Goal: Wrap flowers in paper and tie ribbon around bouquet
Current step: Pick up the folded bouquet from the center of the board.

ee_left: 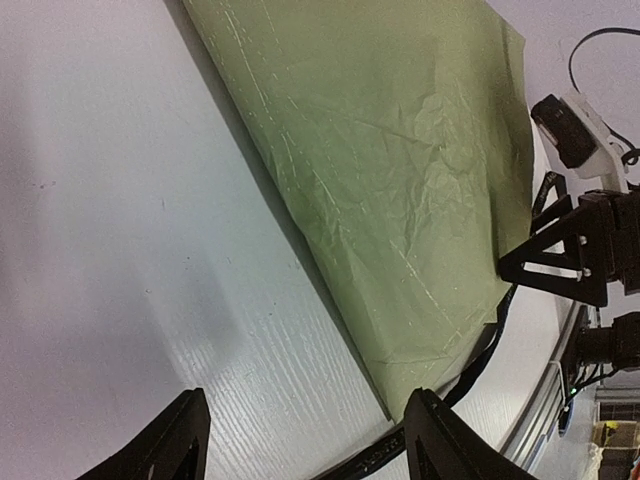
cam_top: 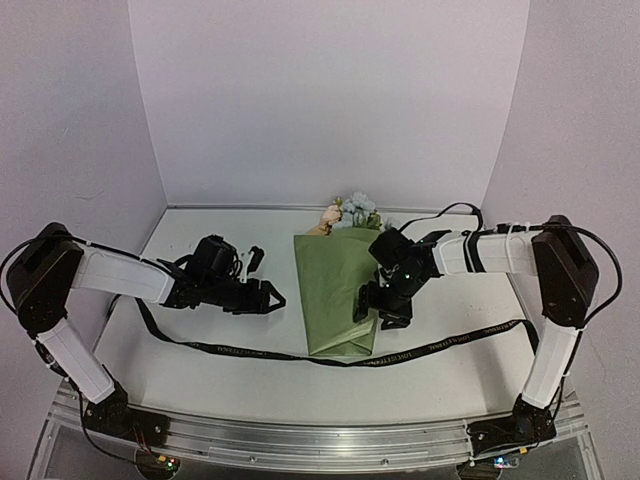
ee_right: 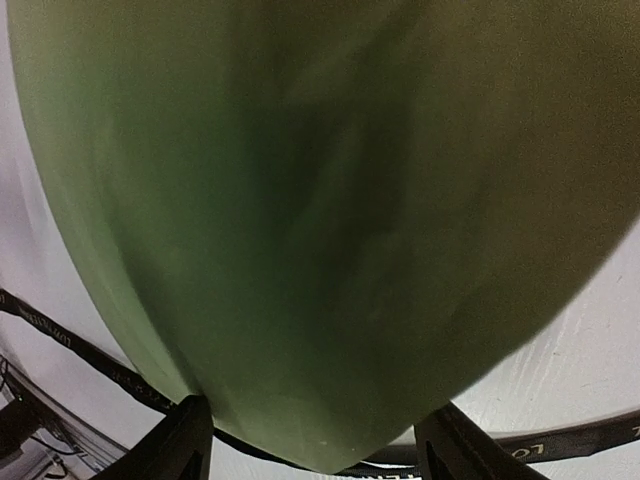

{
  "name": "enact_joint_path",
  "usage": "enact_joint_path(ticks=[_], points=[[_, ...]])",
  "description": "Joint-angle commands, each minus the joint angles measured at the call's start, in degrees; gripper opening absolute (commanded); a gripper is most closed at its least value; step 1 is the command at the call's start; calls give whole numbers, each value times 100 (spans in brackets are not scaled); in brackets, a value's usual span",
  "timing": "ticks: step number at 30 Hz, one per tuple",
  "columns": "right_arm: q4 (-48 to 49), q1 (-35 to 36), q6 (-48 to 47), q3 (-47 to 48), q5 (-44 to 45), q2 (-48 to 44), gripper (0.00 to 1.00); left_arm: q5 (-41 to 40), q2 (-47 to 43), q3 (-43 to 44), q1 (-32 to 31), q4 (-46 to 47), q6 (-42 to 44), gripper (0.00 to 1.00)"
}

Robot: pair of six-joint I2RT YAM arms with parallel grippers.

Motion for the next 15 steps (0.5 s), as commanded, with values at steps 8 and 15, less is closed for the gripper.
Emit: enact_joint_path(ticks=[8,15], points=[[1024,-159,807,-384,-221,342,48,717,843,636,-99,706,-217,63],[1125,-211,980,-394,-299,397,28,808,1269,934,-180,623,-280,60]])
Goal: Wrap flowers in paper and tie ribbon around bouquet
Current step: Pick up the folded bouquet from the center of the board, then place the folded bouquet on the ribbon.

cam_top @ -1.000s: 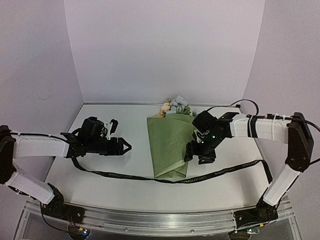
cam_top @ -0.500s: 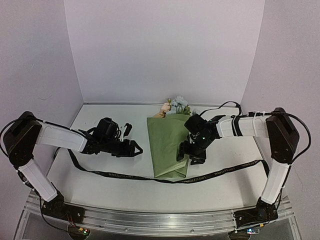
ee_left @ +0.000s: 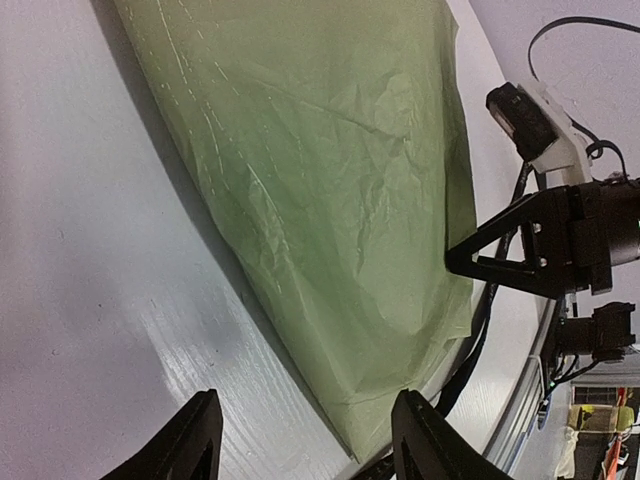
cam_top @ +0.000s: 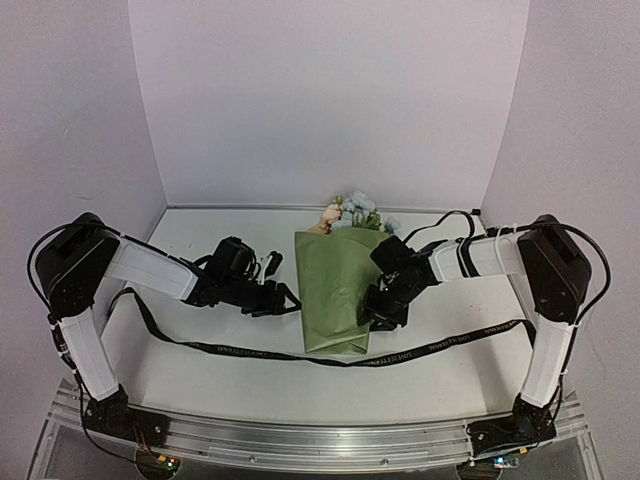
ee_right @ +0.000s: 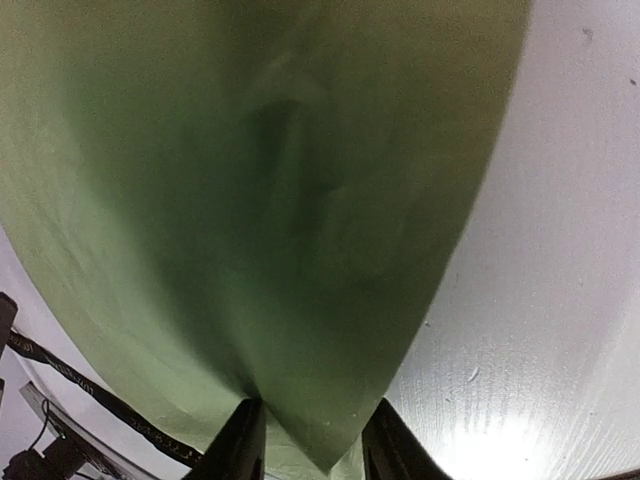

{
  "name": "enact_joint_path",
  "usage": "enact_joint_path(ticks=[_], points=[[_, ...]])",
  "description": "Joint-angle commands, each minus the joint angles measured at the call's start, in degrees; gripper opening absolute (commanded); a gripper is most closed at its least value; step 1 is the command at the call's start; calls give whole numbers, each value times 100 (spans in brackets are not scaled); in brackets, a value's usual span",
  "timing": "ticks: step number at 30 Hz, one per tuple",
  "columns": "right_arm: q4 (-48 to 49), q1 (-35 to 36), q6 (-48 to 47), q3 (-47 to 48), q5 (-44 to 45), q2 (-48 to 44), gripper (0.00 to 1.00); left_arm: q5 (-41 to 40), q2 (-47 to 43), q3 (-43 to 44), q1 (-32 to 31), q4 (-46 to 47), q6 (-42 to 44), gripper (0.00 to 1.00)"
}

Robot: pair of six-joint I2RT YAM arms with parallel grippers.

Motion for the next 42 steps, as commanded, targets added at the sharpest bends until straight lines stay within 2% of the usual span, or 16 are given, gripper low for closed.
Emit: enact_joint_path(ticks=[1,8,11,23,42], points=[[212,-44,208,6,-58,83,25,151,231,378,-66,107,-78,59],[115,-106,761,274,-344,75,5,-362,124,576,-67,-653,-51,57],[-25,-110,1015,443,-484,68,0,-524,-112,540,-67,-936,-58,57],[-139,-99,2045,830,-1014,-83,0,-895,-1187,-88,-67,-1527,-17,57],[246,373,2848,50,-1203,-958,0,-1302,-1418,-464,-59,-1832,-519,56]])
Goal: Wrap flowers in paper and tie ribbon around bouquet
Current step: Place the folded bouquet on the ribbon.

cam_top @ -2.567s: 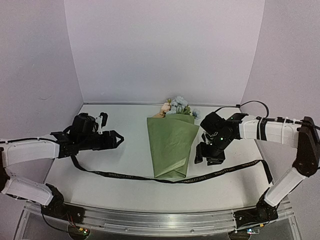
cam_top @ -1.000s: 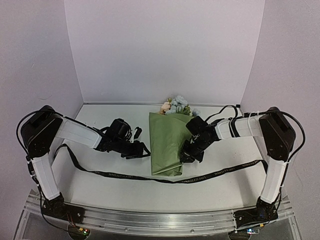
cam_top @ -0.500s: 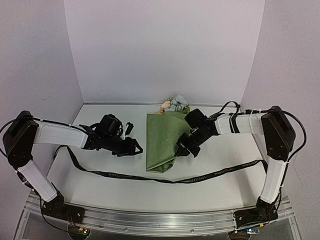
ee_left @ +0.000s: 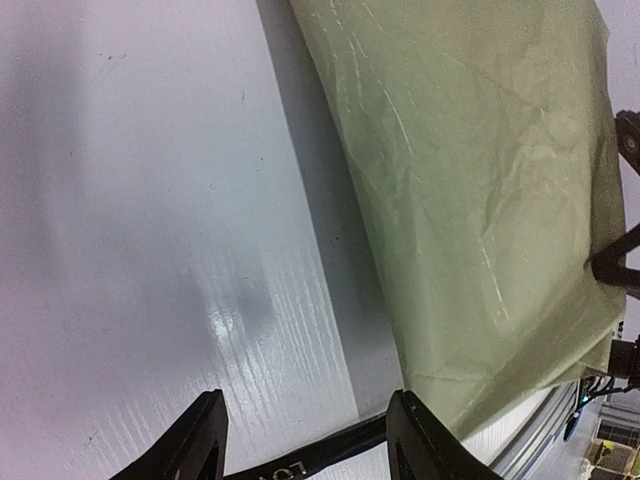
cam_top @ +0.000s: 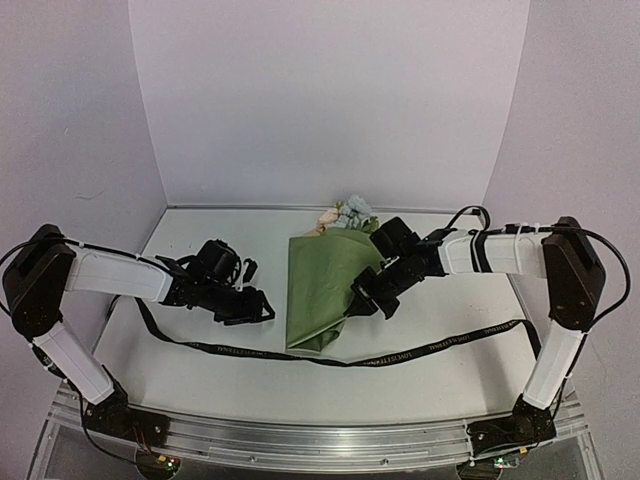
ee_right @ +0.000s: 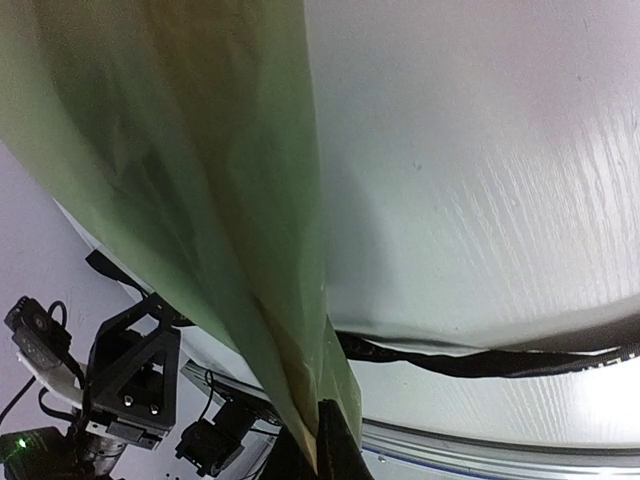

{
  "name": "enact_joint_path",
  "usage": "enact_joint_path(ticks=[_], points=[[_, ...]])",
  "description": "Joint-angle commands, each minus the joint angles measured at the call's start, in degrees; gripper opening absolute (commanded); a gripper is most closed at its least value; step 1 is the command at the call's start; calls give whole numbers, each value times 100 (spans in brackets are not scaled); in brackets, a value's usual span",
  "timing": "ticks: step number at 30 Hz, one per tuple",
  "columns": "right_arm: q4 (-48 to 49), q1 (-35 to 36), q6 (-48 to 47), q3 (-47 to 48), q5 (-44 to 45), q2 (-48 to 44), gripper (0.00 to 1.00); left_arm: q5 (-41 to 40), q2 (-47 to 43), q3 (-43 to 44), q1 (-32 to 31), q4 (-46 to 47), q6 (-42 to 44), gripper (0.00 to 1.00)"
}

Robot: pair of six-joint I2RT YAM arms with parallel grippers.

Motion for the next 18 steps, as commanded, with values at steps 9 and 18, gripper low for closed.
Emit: enact_joint_path(ticks=[9,18], points=[[273,692,318,-759,292,-777,0,-413,-239,-78,-3,-61,-537,57],[962,888,228,-1172,568,-507,17,-1268,-909,-210,76,-245,-1082,61]])
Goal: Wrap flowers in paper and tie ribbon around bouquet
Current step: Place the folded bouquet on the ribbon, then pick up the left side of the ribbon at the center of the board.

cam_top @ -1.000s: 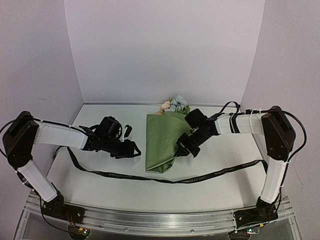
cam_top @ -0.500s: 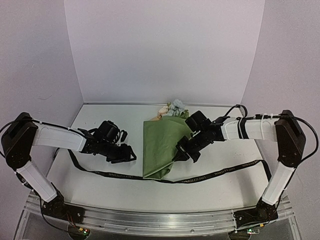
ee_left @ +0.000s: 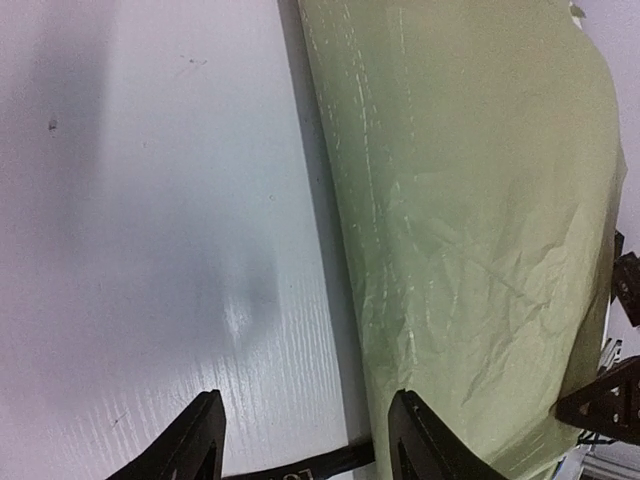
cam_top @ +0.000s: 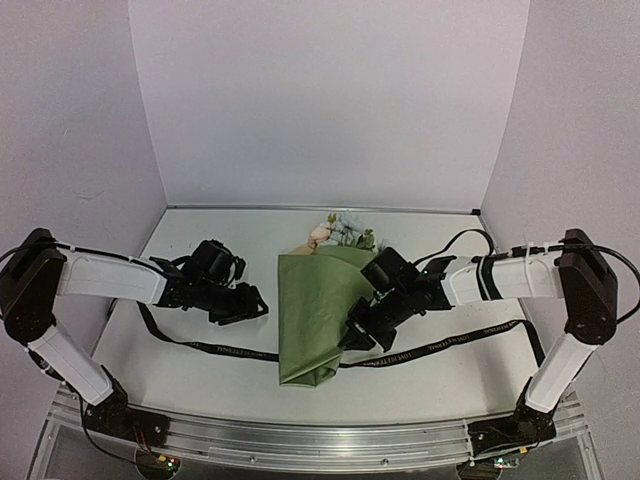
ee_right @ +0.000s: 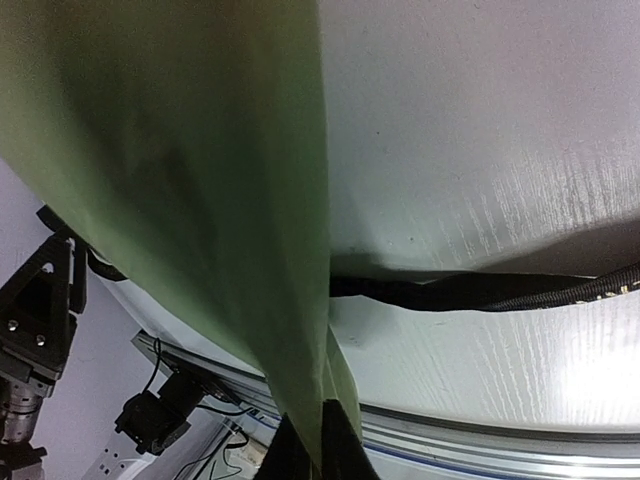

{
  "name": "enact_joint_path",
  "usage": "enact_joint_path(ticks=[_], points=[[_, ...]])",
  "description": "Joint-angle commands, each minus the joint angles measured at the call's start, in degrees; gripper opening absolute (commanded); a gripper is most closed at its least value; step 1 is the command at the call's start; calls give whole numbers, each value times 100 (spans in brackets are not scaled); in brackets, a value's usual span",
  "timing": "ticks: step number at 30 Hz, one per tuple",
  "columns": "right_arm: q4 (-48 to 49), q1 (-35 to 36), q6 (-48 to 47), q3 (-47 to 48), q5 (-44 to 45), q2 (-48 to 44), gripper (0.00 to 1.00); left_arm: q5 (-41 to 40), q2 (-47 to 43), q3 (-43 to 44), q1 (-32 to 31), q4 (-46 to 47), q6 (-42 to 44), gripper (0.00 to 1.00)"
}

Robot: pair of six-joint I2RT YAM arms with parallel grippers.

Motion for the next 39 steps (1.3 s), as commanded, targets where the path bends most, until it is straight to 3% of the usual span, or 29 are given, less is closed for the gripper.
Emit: enact_joint_path(ticks=[1,4,10,13,17,20,26,29,33,39], points=[[390,-3,-219,-158,279,46,23,-889,-827,-140,123,-258,-485,62],[317,-6,-534,-313,439,-111,39,-1437,-1412,-387,463,-684,-843,64],[-105,-10,-1258,-620,756,-516,59,-2850,-2727,-974,1177,-2134,-1909,73],[-181,-46,-1485,-779,866,-653,64,-3567,-3095,-1055,1304,-2803,-2358,75],[-260,-128,-1660,-1036,1026,-880,66,-3904,-3110,-1125,1577,-3345,-2762,79],[-395,-220,-1802,-1250,1169,-1127,67,-3891,-2982,-1251,1904,-3131,-2516,80],[-813,-435,-2110,-1557,1472,-1652,71,-3805,-2374,-1160,2878,-2125,-1112,80],[-929,-561,-2161,-1759,1689,-1853,73,-3403,-1812,-1044,3456,-1372,-583,75],[-939,-838,-2114,-2063,1776,-2084,77,-2828,-1058,-859,3999,-671,-358,68],[-975,-1194,-2113,-2513,2190,-2573,82,-2461,-229,-553,4283,-154,-109,63]])
